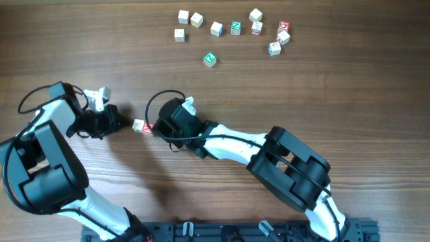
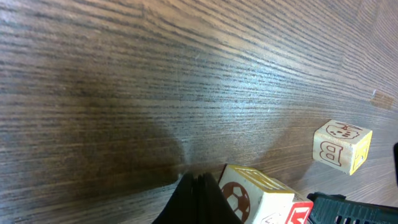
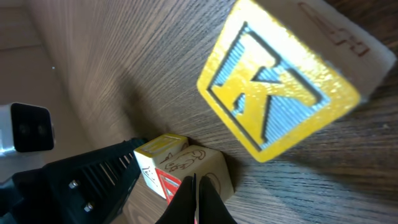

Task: Form a horizontal line

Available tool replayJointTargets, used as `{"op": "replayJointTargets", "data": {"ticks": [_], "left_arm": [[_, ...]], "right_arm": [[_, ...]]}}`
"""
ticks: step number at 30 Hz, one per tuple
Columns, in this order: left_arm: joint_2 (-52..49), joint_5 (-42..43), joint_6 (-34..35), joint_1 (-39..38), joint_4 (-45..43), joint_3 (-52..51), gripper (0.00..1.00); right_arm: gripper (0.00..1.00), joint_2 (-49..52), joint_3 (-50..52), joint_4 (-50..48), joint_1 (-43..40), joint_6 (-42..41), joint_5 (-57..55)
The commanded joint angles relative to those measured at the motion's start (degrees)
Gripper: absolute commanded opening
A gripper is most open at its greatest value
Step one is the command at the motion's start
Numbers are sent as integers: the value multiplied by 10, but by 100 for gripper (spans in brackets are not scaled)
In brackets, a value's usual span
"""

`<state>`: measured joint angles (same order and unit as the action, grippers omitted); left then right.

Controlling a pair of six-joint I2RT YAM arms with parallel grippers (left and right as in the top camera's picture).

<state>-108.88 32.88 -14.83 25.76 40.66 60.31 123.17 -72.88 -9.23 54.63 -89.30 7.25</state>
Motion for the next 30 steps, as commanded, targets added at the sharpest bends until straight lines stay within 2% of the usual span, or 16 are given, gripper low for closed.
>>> {"op": "replayJointTargets", "data": {"ticks": [1, 14, 21, 23, 28, 30], "left_arm": [[-11, 11, -13, -4, 5, -3, 4], [-11, 11, -13, -28, 8, -3, 4], [-11, -7, -15, -35, 8, -3, 4], [-11, -7, -15, -35, 8, -3, 4], [-11, -7, -15, -35, 8, -3, 4], [-11, -7, -15, -35, 8, -3, 4]], "right_arm": [[5, 10, -4, -13, -3, 11, 1], [5, 10, -4, -13, -3, 23, 3], [5, 10, -4, 10, -15, 2, 25], [5, 10, -4, 30, -19, -25, 38], [5, 10, -4, 27, -24, -14, 51], [4, 7, -4, 5, -29, 34, 55]]}}
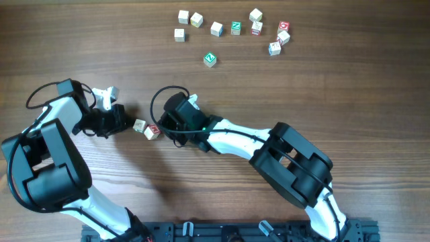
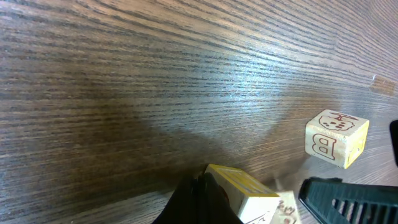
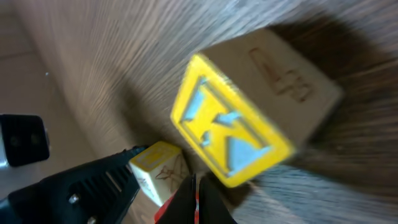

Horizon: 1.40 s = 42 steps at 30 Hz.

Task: Form a horizontal line

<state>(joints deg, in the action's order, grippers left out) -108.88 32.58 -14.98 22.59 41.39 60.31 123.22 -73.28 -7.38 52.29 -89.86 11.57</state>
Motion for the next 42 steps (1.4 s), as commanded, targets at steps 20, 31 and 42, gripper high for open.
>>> {"op": "replayJointTargets", "data": {"ticks": [20, 31, 42], "left_arm": [[-11, -3, -13, -3, 0, -3, 4], [-11, -4, -13, -3, -2, -3, 4], [-11, -25, -11, -3, -6, -3, 4]], "right_arm": [[5, -50, 0, 62, -13, 165, 41], [5, -56, 0, 90, -3, 191, 198], [5, -42, 0, 6, 66, 161, 45]]}}
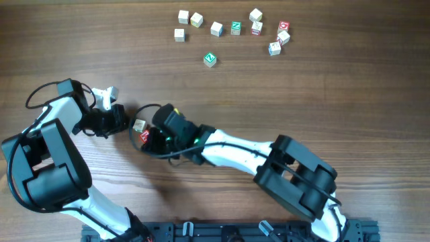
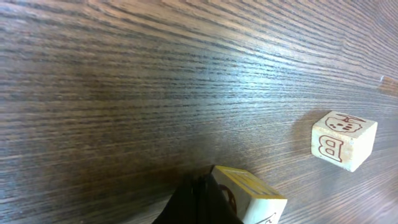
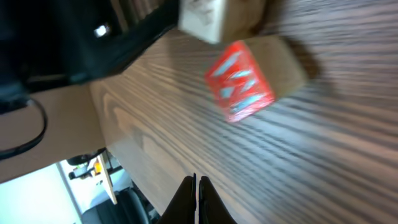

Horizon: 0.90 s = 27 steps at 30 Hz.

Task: Form a horizontal line

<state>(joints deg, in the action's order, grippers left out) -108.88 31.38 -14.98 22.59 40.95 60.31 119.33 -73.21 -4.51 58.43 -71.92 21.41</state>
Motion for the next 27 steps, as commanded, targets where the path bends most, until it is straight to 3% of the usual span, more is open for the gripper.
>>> {"op": "replayJointTargets", "data": {"ticks": [1, 10, 27], "left_arm": [[-11, -14, -11, -2, -2, -3, 4], [-11, -14, -11, -2, -4, -3, 4], [-11, -14, -11, -2, -4, -3, 4]], "right_arm": [[5, 8, -1, -43, 6, -25, -54], [5, 40, -1, -82, 8, -47, -31], [5, 79, -24, -48, -1, -111, -19]]}}
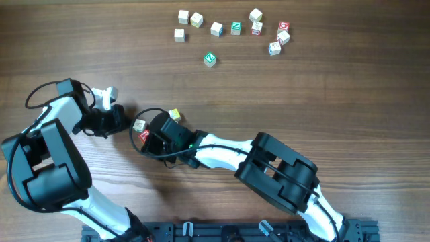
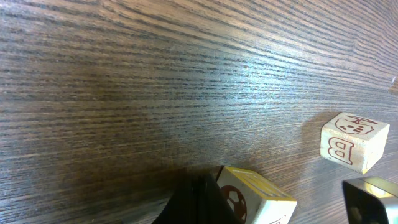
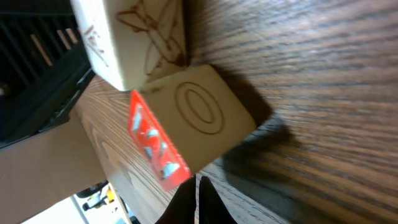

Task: Form a horizontal line

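A yellow-topped block with a football picture (image 1: pixel 140 125) lies against my left gripper (image 1: pixel 126 122), whose fingers (image 2: pixel 199 200) are shut and empty beside it (image 2: pixel 254 198). A red-faced block (image 1: pixel 144 135) touches it below; in the right wrist view it shows an O face (image 3: pixel 200 112) under the plane-picture block (image 3: pixel 137 37). My right gripper (image 3: pixel 198 202) is shut, empty, its tips just short of the red block. A yellow-faced B block (image 2: pixel 354 142) sits apart, right of the pair (image 1: pixel 174 115).
Several more letter blocks lie scattered along the far edge (image 1: pixel 235 28), with a green one (image 1: pixel 210 59) a little nearer. My right arm (image 1: pixel 222 151) stretches across the table middle. The left arm (image 1: pixel 47 114) curls at the left side.
My right gripper has turned and now sits closer to the red block's O face. A grey part of it has come into the left wrist view. The left gripper and blocks hardly moved.
At first the football and red blocks sat side by side between both shut grippers, the yellow block close before the right wrist. Then the red block lay lower right of the football block. Later my right gripper was down left, the red block below the football block, as now.
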Available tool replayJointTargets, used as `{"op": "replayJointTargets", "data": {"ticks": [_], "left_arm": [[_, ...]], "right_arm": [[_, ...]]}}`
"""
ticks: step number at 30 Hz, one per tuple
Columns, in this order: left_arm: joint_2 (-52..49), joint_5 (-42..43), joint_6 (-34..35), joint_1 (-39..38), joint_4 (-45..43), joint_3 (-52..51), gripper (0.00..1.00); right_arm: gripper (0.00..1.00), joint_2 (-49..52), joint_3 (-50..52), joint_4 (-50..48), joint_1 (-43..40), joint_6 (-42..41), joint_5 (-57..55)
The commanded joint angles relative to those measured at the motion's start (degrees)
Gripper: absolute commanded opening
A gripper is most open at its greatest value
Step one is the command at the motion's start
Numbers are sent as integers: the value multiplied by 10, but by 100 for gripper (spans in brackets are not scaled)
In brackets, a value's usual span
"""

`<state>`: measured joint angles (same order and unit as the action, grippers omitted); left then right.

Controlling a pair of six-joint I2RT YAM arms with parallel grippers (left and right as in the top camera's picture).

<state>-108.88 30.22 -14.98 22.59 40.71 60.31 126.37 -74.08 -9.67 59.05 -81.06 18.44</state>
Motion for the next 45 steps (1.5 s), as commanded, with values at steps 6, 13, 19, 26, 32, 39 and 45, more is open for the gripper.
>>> {"op": "replayJointTargets", "data": {"ticks": [6, 13, 19, 26, 32, 39, 45], "left_arm": [[-11, -2, -11, -2, -1, -3, 4], [-11, -2, -11, -2, -2, -3, 4], [-11, -2, -11, -2, -1, -3, 4], [-11, -2, -11, -2, -1, -3, 4], [-11, -2, -11, -2, -1, -3, 4], [-11, -1, -11, -2, 18, -3, 4], [-11, -1, -11, -2, 48, -3, 4]], "right_arm": [[5, 8, -15, 20, -17, -55, 4], [5, 8, -15, 18, -21, -64, -9], [5, 8, -15, 18, -29, -64, -9], [5, 8, -15, 18, -43, -63, -2], [5, 8, -15, 15, -43, -64, -2], [4, 8, -15, 13, -48, -66, 9], [5, 8, -15, 6, -52, -65, 11]]}}
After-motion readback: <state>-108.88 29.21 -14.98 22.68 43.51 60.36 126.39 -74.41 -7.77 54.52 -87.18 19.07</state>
